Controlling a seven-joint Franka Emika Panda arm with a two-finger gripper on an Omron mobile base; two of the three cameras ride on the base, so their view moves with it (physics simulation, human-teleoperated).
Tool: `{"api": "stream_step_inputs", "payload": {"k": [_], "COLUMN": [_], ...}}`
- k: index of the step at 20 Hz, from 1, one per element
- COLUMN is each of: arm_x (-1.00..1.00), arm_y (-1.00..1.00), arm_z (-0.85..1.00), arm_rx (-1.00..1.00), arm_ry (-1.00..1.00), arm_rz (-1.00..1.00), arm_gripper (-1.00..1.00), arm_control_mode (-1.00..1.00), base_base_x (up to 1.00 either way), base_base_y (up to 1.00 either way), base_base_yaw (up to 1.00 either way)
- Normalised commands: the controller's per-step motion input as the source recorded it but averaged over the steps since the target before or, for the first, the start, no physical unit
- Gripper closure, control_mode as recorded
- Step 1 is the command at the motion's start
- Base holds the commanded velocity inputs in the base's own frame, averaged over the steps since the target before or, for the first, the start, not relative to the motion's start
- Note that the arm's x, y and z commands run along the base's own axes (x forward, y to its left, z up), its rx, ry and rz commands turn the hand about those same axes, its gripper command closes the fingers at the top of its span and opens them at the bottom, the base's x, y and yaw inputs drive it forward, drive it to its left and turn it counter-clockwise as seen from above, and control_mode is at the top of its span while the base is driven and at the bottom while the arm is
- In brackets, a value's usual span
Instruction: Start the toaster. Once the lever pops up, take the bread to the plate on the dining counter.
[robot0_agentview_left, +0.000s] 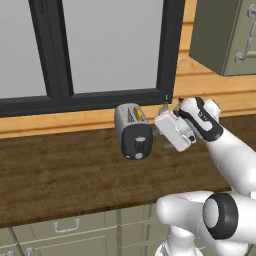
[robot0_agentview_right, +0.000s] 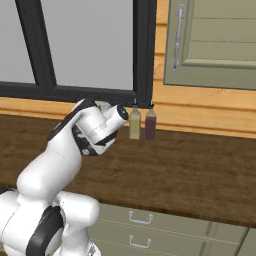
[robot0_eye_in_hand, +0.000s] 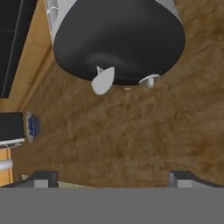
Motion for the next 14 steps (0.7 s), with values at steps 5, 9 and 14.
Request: {"api": "stream_step_inputs", "payload": {"k": [5, 9, 14], "arm_x": [0.38, 0.42, 0.62], "arm_y": [0.48, -0.01, -0.02], "arm_z": [-0.27, -0.35, -0.31], "arm_rx": [0.01, 0.08, 0.05], "arm_ry": [-0.07, 0.00, 0.00], "arm_rz": [-0.20, -0.06, 0.00], "arm_gripper": [-1.00, -1.00, -1.00], "arm_control_mode": [-1.00, -1.00, -1.00], "base_base_x": [0.00, 0.00, 0.00], "base_base_y": [0.00, 0.00, 0.00], "base_base_yaw": [0.00, 0.00, 0.00]}}
